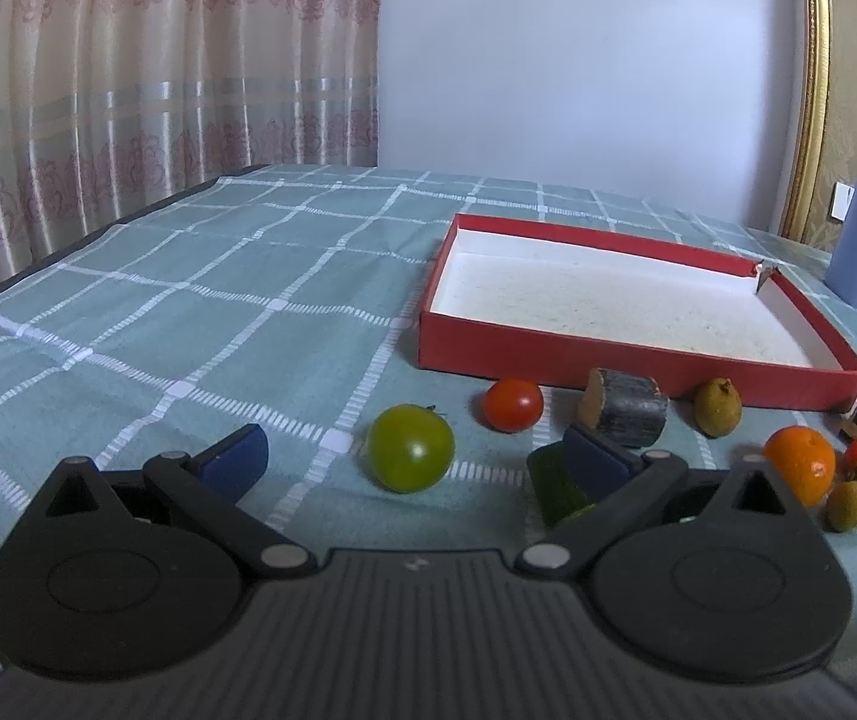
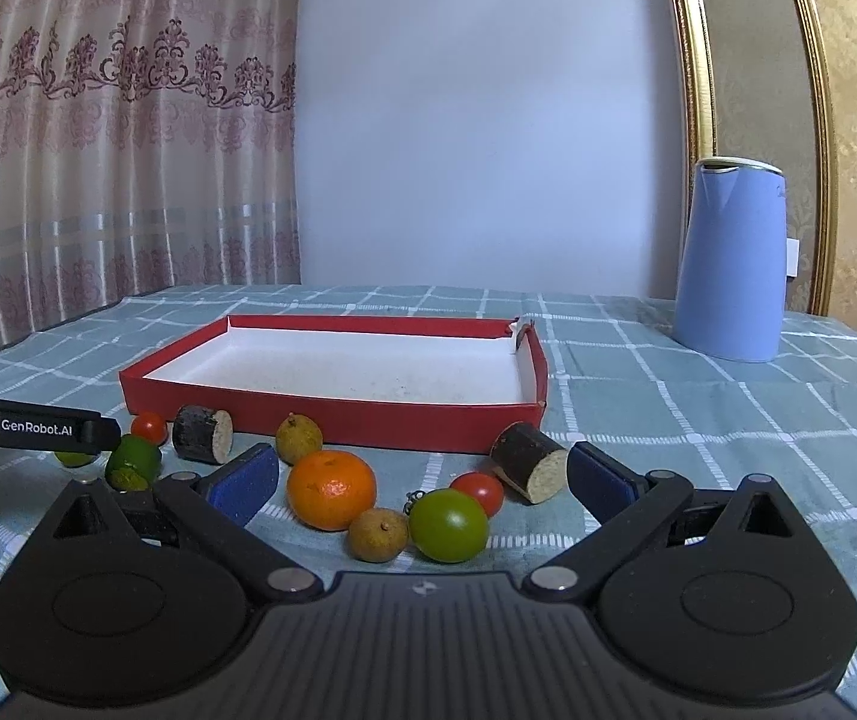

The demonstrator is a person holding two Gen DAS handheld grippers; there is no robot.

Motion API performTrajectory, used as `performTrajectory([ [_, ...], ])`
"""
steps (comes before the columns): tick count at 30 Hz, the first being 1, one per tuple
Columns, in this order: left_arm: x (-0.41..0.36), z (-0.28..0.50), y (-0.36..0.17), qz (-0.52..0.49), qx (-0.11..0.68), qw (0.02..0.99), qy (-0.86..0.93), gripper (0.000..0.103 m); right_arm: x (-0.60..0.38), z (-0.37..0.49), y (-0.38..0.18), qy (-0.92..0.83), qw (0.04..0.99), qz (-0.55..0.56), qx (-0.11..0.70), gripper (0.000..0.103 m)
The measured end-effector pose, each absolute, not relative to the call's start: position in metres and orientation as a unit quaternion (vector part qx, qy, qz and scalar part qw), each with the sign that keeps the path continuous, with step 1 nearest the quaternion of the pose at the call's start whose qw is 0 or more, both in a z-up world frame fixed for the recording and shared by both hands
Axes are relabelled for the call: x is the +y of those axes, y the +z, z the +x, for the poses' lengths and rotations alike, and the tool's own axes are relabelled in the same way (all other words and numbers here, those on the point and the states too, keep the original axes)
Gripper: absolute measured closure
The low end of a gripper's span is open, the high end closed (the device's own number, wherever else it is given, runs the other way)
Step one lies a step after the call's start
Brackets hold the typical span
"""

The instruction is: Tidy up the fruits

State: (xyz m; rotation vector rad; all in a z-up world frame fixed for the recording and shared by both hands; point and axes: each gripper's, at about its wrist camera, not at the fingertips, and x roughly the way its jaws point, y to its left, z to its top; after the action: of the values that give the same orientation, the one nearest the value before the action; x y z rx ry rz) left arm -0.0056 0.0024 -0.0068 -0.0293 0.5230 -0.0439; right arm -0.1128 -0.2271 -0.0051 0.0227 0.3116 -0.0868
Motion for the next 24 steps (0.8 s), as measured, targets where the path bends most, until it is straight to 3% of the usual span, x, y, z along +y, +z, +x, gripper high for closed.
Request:
performTrajectory([
  [24,-0.0012,-0.0090,-0.0054,0.001,0.247,0.969,-0.013,0.000,-0.2319,-0.1138,-0.0052,-0.038,0.987,0.028,0.151,0.000],
])
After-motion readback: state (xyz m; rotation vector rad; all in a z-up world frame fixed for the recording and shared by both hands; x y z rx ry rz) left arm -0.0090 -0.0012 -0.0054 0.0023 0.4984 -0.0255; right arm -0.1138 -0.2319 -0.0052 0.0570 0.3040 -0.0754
